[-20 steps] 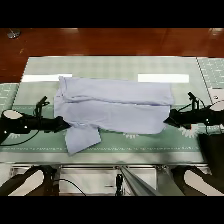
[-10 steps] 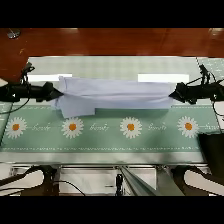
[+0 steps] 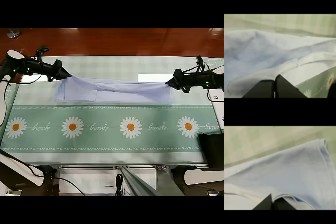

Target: Fold the shirts.

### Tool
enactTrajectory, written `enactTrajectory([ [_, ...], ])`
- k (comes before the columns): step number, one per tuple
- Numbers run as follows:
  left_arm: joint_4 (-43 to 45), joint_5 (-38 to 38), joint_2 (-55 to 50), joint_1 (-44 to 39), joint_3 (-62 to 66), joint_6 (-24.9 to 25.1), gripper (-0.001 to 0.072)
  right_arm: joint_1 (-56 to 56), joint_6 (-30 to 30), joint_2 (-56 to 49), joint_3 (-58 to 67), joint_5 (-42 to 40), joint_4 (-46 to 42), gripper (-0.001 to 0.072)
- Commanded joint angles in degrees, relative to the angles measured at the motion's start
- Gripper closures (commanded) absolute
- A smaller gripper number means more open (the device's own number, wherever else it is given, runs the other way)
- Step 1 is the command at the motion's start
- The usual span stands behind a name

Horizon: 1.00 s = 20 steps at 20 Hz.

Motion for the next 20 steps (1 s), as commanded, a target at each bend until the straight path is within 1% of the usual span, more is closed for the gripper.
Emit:
enactTrajectory([
  [1,0.0,-1.7,-4.2,-0.1,3.8,-2.8,0.0345,0.0,-0.4,-4.2,1.1,-0.4,2.9,0.0480],
  [2,0.2,-3.5,-4.0,0.2,3.9,-2.6,0.0010,0.0,-1.5,-4.6,1.1,0.4,4.6,0.0197],
  [3,1.0,-6.3,-3.9,1.0,4.7,-1.4,0.0001,-0.1,-3.6,-4.5,1.2,1.4,4.9,0.0074],
  [4,2.1,-9.4,-3.8,2.1,5.9,-1.4,0.0001,-0.5,-4.9,-4.5,2.2,3.5,4.4,0.0076],
  [5,3.8,-12.4,-3.5,3.6,7.2,-2.6,0.0002,-1.5,-4.9,-4.5,3.7,5.7,3.4,0.0077],
  [6,6.4,-14.6,-2.5,5.1,7.7,-4.2,0.0002,-2.9,-4.7,-4.5,5.3,8.1,2.6,0.0078],
  [7,10.8,-16.0,-0.6,6.8,7.7,-5.8,0.0002,-4.7,-4.7,-4.5,6.8,10.6,1.9,0.0079],
  [8,17.4,-18.3,1.5,8.3,7.6,-6.8,0.0003,-6.6,-4.3,-4.5,7.6,12.9,1.7,0.0081],
  [9,29.0,-20.7,3.9,9.9,7.0,-9.5,0.0002,-8.0,-4.2,-4.3,7.6,15.1,2.0,0.0090],
  [10,38.5,-21.3,6.1,11.5,6.2,-13.0,0.0002,-9.0,-5.2,-4.3,7.6,17.0,0.8,0.0090],
  [11,40.7,-19.9,8.9,13.5,4.5,-13.1,0.0003,-9.4,-5.3,-4.3,7.5,17.1,-2.2,0.0090],
  [12,37.4,-16.2,12.3,15.2,2.0,-12.5,0.0002,-9.6,-4.9,-4.4,7.5,16.0,-6.0,0.0090],
  [13,32.2,-11.6,15.8,16.2,-0.9,-11.0,0.0002,-9.6,-4.2,-4.7,7.4,14.4,-8.1,0.0090],
  [14,26.5,-7.1,19.6,16.5,-4.3,-8.3,0.0002,-9.6,-4.0,-5.4,7.3,13.5,-8.4,0.0090],
  [15,20.2,-3.1,23.9,16.1,-8.4,-4.3,0.0003,-9.6,-3.7,-6.3,7.3,12.9,-8.3,0.0090],
  [16,14.6,0.0,28.2,15.2,-12.7,-0.5,0.0003,-9.6,-3.3,-7.5,7.3,12.7,-8.1,0.0090],
  [17,10.9,2.1,32.0,13.9,-16.6,1.8,0.0002,-9.6,-3.1,-8.6,7.3,12.6,-8.0,0.0090],
  [18,9.0,3.8,35.5,12.1,-20.7,2.7,0.0002,-9.6,-3.1,-9.6,7.3,12.5,-7.3,0.0090],
  [20,8.7,6.5,40.0,7.8,-27.3,4.0,0.0003,-9.6,-3.2,-11.4,7.3,12.5,-5.1,0.0090],
])
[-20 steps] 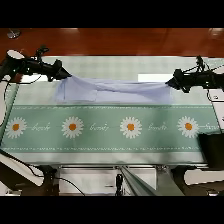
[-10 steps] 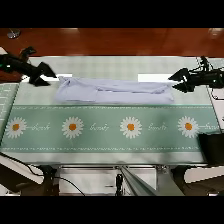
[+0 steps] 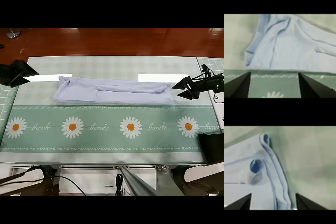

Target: Fold the shirts.

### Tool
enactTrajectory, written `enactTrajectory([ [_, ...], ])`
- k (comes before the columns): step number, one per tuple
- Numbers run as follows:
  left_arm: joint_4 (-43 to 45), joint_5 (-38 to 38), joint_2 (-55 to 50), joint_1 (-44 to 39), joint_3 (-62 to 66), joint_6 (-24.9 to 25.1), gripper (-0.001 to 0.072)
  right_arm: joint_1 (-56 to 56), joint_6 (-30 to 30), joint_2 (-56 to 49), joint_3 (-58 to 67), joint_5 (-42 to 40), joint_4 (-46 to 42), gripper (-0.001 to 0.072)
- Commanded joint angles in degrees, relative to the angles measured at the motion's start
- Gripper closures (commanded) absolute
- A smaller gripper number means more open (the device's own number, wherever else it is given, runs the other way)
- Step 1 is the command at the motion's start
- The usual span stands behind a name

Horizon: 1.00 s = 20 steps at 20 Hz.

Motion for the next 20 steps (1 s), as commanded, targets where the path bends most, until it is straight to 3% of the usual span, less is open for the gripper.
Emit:
enactTrajectory([
  [1,-6.1,8.0,8.9,-6.0,-11.7,4.5,0.0003,0.3,0.4,-3.2,0.1,-0.1,3.1,0.0090],
  [7,-6.4,15.0,3.7,-21.2,-14.4,4.5,0.0003,9.0,-0.7,-4.3,0.1,-3.5,5.7,0.0091],
  [8,-6.4,15.7,2.4,-23.7,-14.4,4.5,0.0004,10.0,-0.7,-4.3,0.1,-3.8,5.8,0.0193],
  [9,-6.4,15.9,1.2,-25.8,-14.3,4.5,0.0006,10.6,-0.8,-4.1,0.2,-3.3,6.4,0.0494],
  [10,-6.4,15.9,0.1,-27.7,-14.2,4.5,0.0015,10.6,-2.1,-3.5,0.4,-2.1,7.3,0.0693],
  [11,-6.4,15.9,-0.6,-29.2,-14.2,4.5,0.0139,10.4,-2.5,-2.4,0.6,-0.9,7.0,0.0692],
  [12,-6.4,15.8,-1.2,-30.4,-14.2,4.5,0.0498,9.8,-2.5,-0.7,0.5,0.1,5.8,0.0692],
  [13,-6.5,16.1,-1.6,-31.4,-14.1,4.6,0.0680,9.0,-2.8,1.7,0.5,1.9,4.2,0.0691],
  [17,-9.2,17.8,-3.2,-36.0,-13.5,5.9,0.0685,7.0,-3.9,15.8,-2.6,10.2,-9.7,0.0692],
  [20,-9.1,19.1,-7.0,-42.2,-8.4,5.8,0.0685,4.1,-4.2,31.8,-12.8,10.4,-10.5,0.0692],
])
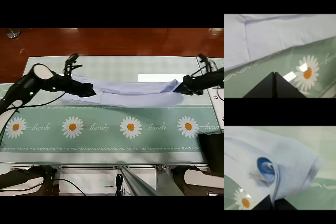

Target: Fold the shirts.

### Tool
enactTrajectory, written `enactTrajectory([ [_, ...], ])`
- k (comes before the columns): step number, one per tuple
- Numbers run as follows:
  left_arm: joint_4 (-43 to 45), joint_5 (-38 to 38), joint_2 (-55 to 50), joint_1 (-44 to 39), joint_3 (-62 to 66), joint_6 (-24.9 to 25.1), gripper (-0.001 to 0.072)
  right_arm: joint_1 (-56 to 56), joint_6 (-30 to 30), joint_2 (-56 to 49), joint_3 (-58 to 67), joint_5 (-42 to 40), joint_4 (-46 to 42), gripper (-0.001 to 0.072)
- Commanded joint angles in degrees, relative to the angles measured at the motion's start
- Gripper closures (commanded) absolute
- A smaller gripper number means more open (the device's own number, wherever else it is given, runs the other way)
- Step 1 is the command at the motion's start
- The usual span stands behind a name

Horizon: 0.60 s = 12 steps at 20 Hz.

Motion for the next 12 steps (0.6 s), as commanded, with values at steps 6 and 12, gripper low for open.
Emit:
enactTrajectory([
  [6,2.4,3.4,-18.1,-20.2,24.7,-5.3,0.0686,-2.4,5.2,39.1,-20.3,2.4,1.0,0.0692],
  [12,3.5,-6.2,-33.6,-32.1,39.8,-13.1,0.0686,-2.4,7.8,47.5,-20.9,2.2,7.3,0.0691],
])
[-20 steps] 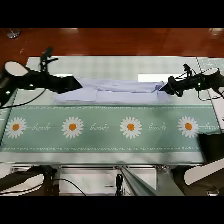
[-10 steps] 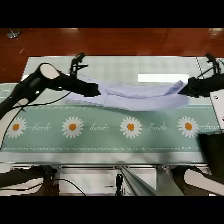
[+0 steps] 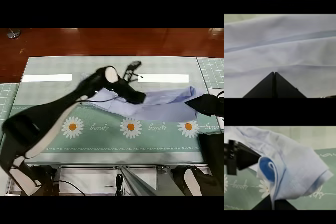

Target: Fold the shirts.

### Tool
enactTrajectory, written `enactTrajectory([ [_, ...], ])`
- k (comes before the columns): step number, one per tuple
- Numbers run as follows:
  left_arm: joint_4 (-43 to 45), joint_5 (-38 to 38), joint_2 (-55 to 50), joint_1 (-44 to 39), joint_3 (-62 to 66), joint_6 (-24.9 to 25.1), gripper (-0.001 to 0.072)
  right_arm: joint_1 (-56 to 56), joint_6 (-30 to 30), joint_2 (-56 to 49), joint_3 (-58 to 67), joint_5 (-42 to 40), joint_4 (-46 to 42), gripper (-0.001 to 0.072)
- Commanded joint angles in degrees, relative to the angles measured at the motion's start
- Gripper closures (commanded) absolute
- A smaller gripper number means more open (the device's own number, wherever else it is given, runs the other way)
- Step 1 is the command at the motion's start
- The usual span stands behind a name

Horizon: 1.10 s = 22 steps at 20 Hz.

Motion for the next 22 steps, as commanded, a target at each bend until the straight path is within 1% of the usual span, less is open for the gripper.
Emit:
enactTrajectory([
  [1,-0.6,-5.3,-7.5,-7.6,7.1,-2.6,0.0686,0.0,1.3,3.8,-0.8,-0.1,2.5,0.0692],
  [4,-2.7,-5.9,-8.1,-11.0,7.3,-2.5,0.0685,0.0,1.3,3.8,-0.8,-0.2,2.5,0.0691],
  [6,-2.6,-8.2,-7.5,-9.6,9.5,-1.2,0.0685,0.0,1.3,3.8,-0.8,-0.6,1.7,0.0692],
  [8,-2.6,-11.0,-6.4,-4.0,11.7,-1.8,0.0685,0.0,1.3,3.8,-0.8,-1.0,1.7,0.0691],
  [10,-2.7,-14.3,-3.5,4.5,11.9,-2.9,0.0684,0.0,0.0,3.6,-0.8,-1.3,2.7,0.0692],
  [12,-2.6,-21.0,-0.4,12.6,11.9,-3.4,0.0684,0.0,-1.1,1.8,-0.8,-1.5,4.7,0.0692],
  [13,-2.6,-24.7,1.7,17.0,11.8,-3.0,0.0684,1.0,-2.7,-0.2,-0.7,-1.7,7.8,0.0692],
  [15,-2.1,-28.2,7.5,25.4,10.9,-1.0,0.0685,7.8,-3.6,-4.9,0.3,-5.7,12.0,0.0692],
  [17,0.0,-27.7,15.6,33.6,8.0,-0.5,0.0684,18.8,-2.8,-11.2,3.7,-12.6,11.9,0.0692],
  [18,0.5,-26.8,20.4,37.5,5.7,0.9,0.0685,24.9,-1.6,-15.6,6.6,-16.4,11.8,0.0692],
  [20,0.4,-22.6,30.2,43.0,-0.9,3.1,0.0685,34.9,-0.7,-26.2,14.4,-22.0,11.5,0.0692],
  [22,0.4,-18.0,41.0,45.7,-10.7,4.5,0.0685,41.9,0.0,-38.4,23.7,-25.4,11.6,0.0692],
])
